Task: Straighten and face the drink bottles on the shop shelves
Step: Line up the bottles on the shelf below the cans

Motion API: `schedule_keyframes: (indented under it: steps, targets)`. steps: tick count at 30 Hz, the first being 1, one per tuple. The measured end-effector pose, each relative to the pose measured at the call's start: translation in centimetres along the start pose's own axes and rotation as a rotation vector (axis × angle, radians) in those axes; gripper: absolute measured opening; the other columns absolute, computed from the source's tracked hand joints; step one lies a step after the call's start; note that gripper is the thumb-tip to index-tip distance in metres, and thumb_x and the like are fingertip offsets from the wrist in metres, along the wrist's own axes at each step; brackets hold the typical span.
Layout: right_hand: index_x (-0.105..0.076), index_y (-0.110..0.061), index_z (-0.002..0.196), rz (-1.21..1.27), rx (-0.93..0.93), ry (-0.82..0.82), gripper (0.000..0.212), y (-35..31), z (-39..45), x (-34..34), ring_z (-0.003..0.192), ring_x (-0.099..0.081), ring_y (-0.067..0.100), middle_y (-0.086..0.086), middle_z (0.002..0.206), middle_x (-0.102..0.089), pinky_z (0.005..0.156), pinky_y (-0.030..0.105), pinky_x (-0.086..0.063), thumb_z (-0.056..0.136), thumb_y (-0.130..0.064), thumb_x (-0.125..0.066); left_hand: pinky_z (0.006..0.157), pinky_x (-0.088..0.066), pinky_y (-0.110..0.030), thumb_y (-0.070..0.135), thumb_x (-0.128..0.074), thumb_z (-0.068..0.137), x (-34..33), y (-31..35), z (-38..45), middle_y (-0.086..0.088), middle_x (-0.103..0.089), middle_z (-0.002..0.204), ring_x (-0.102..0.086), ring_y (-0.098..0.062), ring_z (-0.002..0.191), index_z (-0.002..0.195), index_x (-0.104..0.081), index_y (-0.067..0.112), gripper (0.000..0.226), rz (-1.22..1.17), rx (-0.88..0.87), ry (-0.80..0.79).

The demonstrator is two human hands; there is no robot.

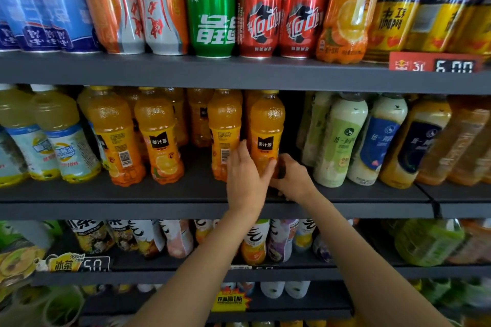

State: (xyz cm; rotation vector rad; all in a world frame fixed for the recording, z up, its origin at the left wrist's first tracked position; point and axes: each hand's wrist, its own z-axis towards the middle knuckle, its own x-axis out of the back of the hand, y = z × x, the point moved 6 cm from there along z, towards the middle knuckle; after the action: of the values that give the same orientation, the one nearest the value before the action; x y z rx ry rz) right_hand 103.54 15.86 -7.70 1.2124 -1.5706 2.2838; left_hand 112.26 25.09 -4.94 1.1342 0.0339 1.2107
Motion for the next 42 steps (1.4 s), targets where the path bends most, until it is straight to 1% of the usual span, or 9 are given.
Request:
schedule_keyframes:
  steps: [6,9,12,17,24,33,36,38,42]
  targets:
    - [-0.048,-0.015,0.133,0.068,0.011,-0.172,0.043,0.3,0.9,1.0,0.038,-0.049,0.003,-0.001,0.080,-0.062,0.034,0.016,-0.036,0.091,-0.009,-0.056,0.088,-0.043,-0.030,0.041,-0.067,0.081,0.9,-0.7,1.2,-0.004,-0.058,0.120,-0.054,-0.022,0.112,0.122,-0.049,0.012,0.053,0.069,0.010,0.001]
    - [-0.038,-0.012,0.142,0.135,-0.026,0.090,0.053,0.1,3.6,2.8,0.061,-0.053,0.014,0.011,0.125,-0.059,0.040,0.013,-0.035,0.092,-0.013,-0.055,0.089,-0.047,-0.039,0.045,-0.068,0.079,1.8,-1.4,1.3,-0.005,-0.058,0.119,-0.055,-0.025,0.112,0.120,-0.049,0.012,0.056,0.115,0.046,0.023]
    - [-0.030,-0.013,0.143,0.141,-0.040,0.056,0.071,-0.9,5.9,1.1,0.089,-0.052,0.021,0.014,0.124,-0.056,0.055,0.018,-0.035,0.084,-0.027,-0.067,0.090,-0.047,-0.040,0.044,-0.069,0.078,2.0,-1.6,1.6,-0.006,-0.058,0.120,-0.055,-0.025,0.112,0.120,-0.048,0.011,0.057,0.128,0.067,-0.002]
    - [-0.044,-0.012,0.119,0.099,-0.077,0.053,0.033,-1.6,7.5,-0.3,0.092,-0.061,0.029,0.011,0.109,-0.060,0.067,0.037,-0.053,0.089,-0.017,-0.057,0.091,-0.047,-0.041,0.043,-0.069,0.079,2.1,-1.7,1.8,-0.007,-0.058,0.120,-0.056,-0.025,0.112,0.119,-0.048,0.012,0.056,0.140,0.046,-0.035]
    - [-0.045,-0.015,0.117,0.167,-0.021,-0.101,0.040,-2.0,6.4,-0.5,0.057,-0.056,0.011,0.001,0.081,-0.059,0.039,0.018,-0.039,0.083,-0.014,-0.067,0.089,-0.047,-0.041,0.040,-0.069,0.079,2.6,-2.1,2.0,-0.008,-0.057,0.120,-0.054,-0.027,0.113,0.120,-0.047,0.010,0.056,0.141,0.048,0.003]
    - [-0.039,-0.013,0.133,0.296,-0.032,-0.276,0.055,-2.4,5.6,-0.6,0.064,-0.058,0.012,0.002,0.091,-0.059,0.045,0.018,-0.046,0.085,-0.005,-0.064,0.093,-0.045,-0.046,0.033,-0.071,0.079,3.4,-3.3,2.5,-0.013,-0.054,0.122,-0.051,-0.030,0.115,0.123,-0.044,0.005,0.059,0.123,0.084,0.031]
    - [-0.041,-0.013,0.136,0.419,-0.076,-0.106,0.047,-1.6,6.5,1.1,0.063,-0.052,0.009,0.001,0.108,-0.059,0.044,0.017,-0.040,0.091,-0.003,-0.050,0.097,-0.043,-0.049,0.032,-0.071,0.079,3.2,-3.5,2.5,-0.014,-0.051,0.126,-0.046,-0.030,0.121,0.126,-0.042,0.004,0.062,0.074,0.075,0.020]
    - [-0.042,-0.013,0.138,0.459,-0.099,0.134,0.045,-1.1,7.9,2.4,0.074,-0.052,0.010,0.005,0.127,-0.057,0.061,0.020,-0.047,0.094,-0.006,-0.048,0.100,-0.041,-0.048,0.030,-0.071,0.080,3.1,-3.6,2.5,-0.013,-0.049,0.127,-0.043,-0.029,0.123,0.126,-0.041,0.005,0.061,0.061,0.068,0.012]
    - [-0.043,-0.014,0.138,0.270,-0.096,0.173,0.048,-1.1,10.1,1.3,0.118,-0.053,0.026,0.009,0.134,-0.053,0.099,0.040,-0.045,0.093,-0.021,-0.056,0.103,-0.038,-0.045,0.030,-0.071,0.080,3.1,-3.6,2.7,-0.011,-0.048,0.128,-0.040,-0.026,0.125,0.126,-0.039,0.007,0.060,0.066,0.044,-0.007]
